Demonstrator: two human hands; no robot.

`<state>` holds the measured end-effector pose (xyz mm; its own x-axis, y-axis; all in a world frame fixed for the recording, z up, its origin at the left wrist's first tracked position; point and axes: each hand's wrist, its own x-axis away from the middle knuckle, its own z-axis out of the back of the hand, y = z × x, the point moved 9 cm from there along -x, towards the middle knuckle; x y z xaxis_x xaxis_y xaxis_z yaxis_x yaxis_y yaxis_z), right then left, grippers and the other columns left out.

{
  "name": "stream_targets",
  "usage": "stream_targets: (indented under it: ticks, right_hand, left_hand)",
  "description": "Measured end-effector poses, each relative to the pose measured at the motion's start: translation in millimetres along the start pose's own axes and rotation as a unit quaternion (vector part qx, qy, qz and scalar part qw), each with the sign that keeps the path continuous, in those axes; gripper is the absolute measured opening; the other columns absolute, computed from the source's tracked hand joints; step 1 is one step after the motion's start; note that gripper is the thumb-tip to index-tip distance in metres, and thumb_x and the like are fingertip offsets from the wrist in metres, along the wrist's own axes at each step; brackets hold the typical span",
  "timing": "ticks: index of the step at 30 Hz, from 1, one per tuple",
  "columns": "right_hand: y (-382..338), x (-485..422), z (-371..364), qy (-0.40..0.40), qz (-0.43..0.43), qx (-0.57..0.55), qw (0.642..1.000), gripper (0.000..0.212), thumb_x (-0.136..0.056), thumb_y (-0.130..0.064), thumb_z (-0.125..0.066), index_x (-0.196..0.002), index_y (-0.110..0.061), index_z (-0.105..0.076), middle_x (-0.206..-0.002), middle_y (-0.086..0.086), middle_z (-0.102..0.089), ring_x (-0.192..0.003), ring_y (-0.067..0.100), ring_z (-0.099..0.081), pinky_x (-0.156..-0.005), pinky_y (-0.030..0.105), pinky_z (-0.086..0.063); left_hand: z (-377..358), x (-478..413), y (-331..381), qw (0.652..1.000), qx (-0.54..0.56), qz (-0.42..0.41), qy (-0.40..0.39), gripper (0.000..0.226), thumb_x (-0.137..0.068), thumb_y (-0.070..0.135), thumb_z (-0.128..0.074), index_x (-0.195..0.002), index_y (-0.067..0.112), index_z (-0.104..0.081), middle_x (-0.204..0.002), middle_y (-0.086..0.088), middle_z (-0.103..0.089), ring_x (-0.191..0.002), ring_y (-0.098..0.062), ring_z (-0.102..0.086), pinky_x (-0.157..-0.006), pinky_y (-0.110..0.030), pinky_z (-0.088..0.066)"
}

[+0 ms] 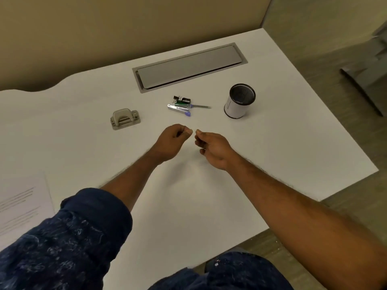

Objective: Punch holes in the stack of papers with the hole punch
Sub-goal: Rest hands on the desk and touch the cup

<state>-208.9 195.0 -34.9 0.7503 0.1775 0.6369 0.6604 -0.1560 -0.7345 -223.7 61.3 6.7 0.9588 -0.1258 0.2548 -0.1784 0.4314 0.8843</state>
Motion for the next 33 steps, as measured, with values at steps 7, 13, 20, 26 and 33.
stream_targets:
  ticks: [7,13,20,26,33]
  right_hand:
    - [-74.1,-13.0,41.6,0.011,0.063,-0.058,0.996,0.013,-0.097,-0.022,-0.055,-0.097,-0.013,-0.064,-0.086,-0.003,-0.059,-0.083,0.012,-0.055,-0.07,0.027,-0.037]
    - [-143.4,-30.6,96.7,0.074,0.124,0.003,0.989,0.014,-0.097,-0.017,-0.053,-0.097,-0.013,-0.066,-0.086,0.0,-0.063,-0.076,0.011,-0.059,-0.066,0.024,-0.042]
    - [-203.6,-52.3,144.8,0.167,0.219,0.299,0.914,0.018,-0.093,-0.009,-0.056,-0.086,-0.001,-0.07,-0.078,0.011,-0.07,-0.066,0.017,-0.068,-0.067,0.029,-0.058]
    - [-219.1,-65.8,129.4,0.131,0.277,0.556,0.772,0.022,-0.086,-0.001,-0.054,-0.093,-0.002,-0.074,-0.092,0.012,-0.075,-0.082,0.022,-0.068,-0.078,0.03,-0.054]
    - [-225.2,-68.9,125.6,0.128,0.288,0.614,0.724,0.024,-0.079,0.001,-0.061,-0.094,-0.009,-0.077,-0.095,0.009,-0.076,-0.087,0.022,-0.067,-0.086,0.037,-0.055]
  left_hand:
    - [-37.1,-67.1,63.2,0.998,0.03,-0.038,-0.031,0.018,-0.1,0.03,-0.052,-0.088,0.02,-0.062,-0.087,0.003,-0.063,-0.081,-0.009,-0.059,-0.072,-0.024,-0.045]
    - [-65.3,-126.6,123.0,0.996,0.0,-0.078,-0.049,0.02,-0.1,0.024,-0.051,-0.092,0.011,-0.064,-0.082,0.005,-0.062,-0.074,-0.007,-0.059,-0.068,-0.021,-0.046]
    - [-95.8,-184.6,143.5,0.977,-0.181,-0.098,-0.054,0.024,-0.097,0.019,-0.051,-0.088,0.001,-0.064,-0.088,-0.013,-0.06,-0.073,-0.017,-0.052,-0.061,-0.022,-0.039]
    - [-107.7,-210.4,134.1,0.937,-0.325,-0.103,-0.072,0.025,-0.094,0.015,-0.05,-0.1,0.005,-0.072,-0.1,-0.015,-0.069,-0.088,-0.03,-0.064,-0.075,-0.039,-0.054]
    - [-100.3,-215.5,137.5,0.929,-0.342,-0.124,-0.065,0.019,-0.089,0.026,-0.067,-0.099,0.012,-0.074,-0.1,-0.009,-0.072,-0.089,-0.027,-0.065,-0.073,-0.034,-0.051]
